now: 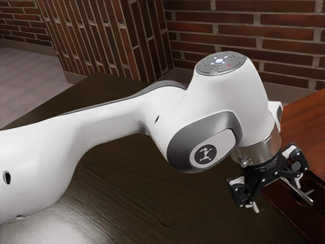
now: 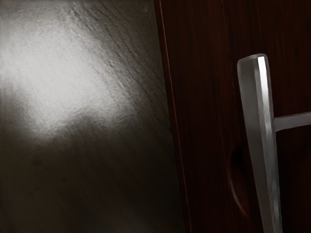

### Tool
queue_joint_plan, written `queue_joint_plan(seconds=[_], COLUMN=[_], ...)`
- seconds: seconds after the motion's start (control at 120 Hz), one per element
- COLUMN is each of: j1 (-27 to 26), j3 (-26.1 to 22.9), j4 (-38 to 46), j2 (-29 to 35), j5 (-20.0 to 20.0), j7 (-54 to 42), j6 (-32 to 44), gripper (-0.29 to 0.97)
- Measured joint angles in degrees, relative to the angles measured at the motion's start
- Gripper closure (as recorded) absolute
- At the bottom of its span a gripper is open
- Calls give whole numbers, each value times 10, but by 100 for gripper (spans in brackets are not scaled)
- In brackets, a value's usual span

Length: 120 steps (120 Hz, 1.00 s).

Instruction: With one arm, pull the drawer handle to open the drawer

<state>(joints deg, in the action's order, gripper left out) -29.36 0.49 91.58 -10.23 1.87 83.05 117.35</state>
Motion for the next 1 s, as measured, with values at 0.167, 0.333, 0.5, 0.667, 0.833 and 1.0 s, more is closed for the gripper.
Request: queue_joint_plan(seconds=[0.167,0.333,0.5,0.667,0.833,1.0], j1=[3,5,7,7,8,8], j3=[0,1,1,1,1,0], j4=[1,17,39,63,84,113], j2=[2,17,38,56,76,99], j5=[0,-1,0,0,0,0], j7=[0,0,-1,-1,-1,0], j6=[-11,-21,-25,-26,-27,-24], gripper=[0,0,0,0,0,0])
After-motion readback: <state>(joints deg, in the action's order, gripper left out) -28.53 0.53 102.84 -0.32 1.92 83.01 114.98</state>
